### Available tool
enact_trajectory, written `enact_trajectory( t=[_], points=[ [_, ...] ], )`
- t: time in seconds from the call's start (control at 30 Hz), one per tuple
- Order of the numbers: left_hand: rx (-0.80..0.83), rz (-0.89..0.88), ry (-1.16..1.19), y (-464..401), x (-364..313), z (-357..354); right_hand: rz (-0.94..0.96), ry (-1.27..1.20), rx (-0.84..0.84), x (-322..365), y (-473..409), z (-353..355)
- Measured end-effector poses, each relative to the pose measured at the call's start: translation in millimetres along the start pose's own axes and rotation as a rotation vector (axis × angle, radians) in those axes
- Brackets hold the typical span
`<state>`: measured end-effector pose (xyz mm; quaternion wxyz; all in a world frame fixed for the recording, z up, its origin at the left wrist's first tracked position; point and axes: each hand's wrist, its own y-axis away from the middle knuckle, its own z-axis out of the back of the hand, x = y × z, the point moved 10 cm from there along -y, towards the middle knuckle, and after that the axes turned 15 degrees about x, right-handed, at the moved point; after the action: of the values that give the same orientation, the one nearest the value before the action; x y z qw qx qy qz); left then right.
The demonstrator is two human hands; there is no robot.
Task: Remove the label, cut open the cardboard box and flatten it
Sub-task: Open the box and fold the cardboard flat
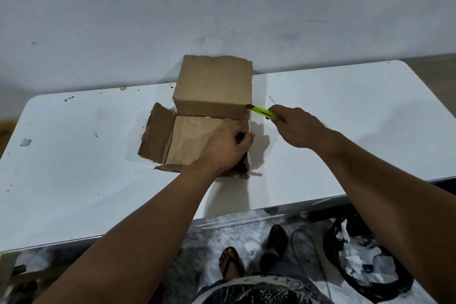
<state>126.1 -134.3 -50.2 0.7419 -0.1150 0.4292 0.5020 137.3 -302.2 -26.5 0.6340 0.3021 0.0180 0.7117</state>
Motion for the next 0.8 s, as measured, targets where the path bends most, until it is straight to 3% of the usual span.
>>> enact_trajectory(
  t=[0.8],
  points=[
    [-0.024, -0.028, 0.037, 2, 2, -5, 0.041, 0.169, 0.077, 1, -15, 19]
  ],
)
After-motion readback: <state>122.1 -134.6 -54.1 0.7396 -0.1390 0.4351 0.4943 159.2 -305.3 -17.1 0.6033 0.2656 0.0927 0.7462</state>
